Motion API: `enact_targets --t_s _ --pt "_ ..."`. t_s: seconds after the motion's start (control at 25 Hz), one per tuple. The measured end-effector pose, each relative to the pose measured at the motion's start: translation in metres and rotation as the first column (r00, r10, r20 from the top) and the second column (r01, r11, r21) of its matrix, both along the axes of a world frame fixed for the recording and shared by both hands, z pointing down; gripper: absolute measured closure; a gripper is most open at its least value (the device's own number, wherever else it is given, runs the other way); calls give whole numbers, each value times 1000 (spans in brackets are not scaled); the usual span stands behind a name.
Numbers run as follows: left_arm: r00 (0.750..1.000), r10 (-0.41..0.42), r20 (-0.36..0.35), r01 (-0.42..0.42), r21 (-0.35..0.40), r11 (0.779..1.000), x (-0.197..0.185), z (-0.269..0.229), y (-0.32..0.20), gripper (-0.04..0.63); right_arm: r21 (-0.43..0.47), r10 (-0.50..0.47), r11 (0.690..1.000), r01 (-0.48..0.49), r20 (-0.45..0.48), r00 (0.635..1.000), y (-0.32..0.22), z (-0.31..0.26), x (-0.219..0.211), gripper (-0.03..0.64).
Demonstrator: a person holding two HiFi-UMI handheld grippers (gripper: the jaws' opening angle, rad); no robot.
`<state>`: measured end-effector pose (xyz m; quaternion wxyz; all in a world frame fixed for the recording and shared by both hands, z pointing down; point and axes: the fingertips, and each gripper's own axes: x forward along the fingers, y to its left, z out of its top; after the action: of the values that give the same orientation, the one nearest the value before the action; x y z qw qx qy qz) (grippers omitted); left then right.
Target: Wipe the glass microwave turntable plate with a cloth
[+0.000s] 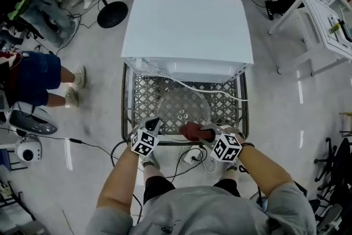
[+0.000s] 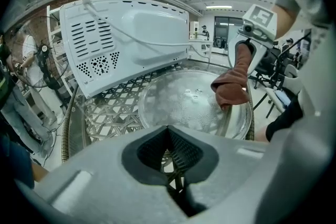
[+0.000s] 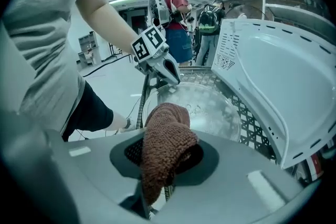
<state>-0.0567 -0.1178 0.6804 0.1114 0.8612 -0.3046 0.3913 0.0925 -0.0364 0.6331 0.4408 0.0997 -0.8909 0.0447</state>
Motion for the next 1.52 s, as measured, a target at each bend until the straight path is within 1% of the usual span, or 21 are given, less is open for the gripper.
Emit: enact_targets --t_s 0.12,0.2,0.28,0.36,0.44,0.52,0.64,0.76,0.88,0.96,1.04,1.16,1.24,1.32,1.4,1.44,1.52 --pt "1000 -25 -7 24 -39 999 1 -3 -4 598 4 13 1000 -14 44 999 -6 -24 -5 517" --pt "999 -27 -18 26 -50 998 4 -6 -5 598 7 28 1000 -28 68 997 -10 -39 -6 517" --pt "999 -26 -29 24 -48 999 7 -14 -7 598 21 43 999 -45 90 995 -15 -57 -5 517" --pt "997 -45 -55 43 -35 998 9 -34 -10 598 38 64 997 -69 120 991 -21 -79 -1 517" --pt "992 -73 -102 72 -13 997 10 -62 -12 598 54 90 994 -99 155 984 -26 -104 4 517" --pt "982 -95 -166 99 13 995 12 -96 -12 598 74 113 989 -129 185 976 -31 -130 12 517" --pt "954 -116 -276 137 58 989 18 -154 -15 598 106 157 977 -185 235 959 -43 -170 27 517" --pt "922 -110 -371 162 110 981 23 -213 -17 598 129 213 957 -262 304 928 -58 -214 43 517" --pt "883 -99 -459 186 147 971 26 -267 -15 598 141 263 930 -338 384 885 -73 -259 61 517" --pt "857 -91 -508 202 169 965 27 -300 -15 598 146 297 907 -395 444 846 -84 -289 73 517" --pt "834 -89 -544 220 179 959 26 -325 -15 598 140 337 875 -464 510 791 -93 -315 87 517" --pt "794 -118 -596 263 162 951 23 -353 -18 598 111 400 817 -566 597 695 -101 -340 111 517" --pt "766 -133 -628 290 153 945 20 -370 -20 598 106 423 781 -615 634 647 -105 -353 125 517" --pt "747 -135 -651 304 153 940 19 -386 -20 598 110 435 751 -651 660 612 -105 -362 137 517" --pt "734 -130 -666 310 159 938 21 -399 -19 598 103 444 727 -679 683 579 -102 -369 146 517" --pt "730 -126 -672 312 163 936 22 -405 -18 598 98 448 719 -688 692 566 -101 -371 150 517" --pt "723 -114 -681 313 177 933 25 -416 -17 598 100 451 707 -701 700 554 -99 -373 155 517"
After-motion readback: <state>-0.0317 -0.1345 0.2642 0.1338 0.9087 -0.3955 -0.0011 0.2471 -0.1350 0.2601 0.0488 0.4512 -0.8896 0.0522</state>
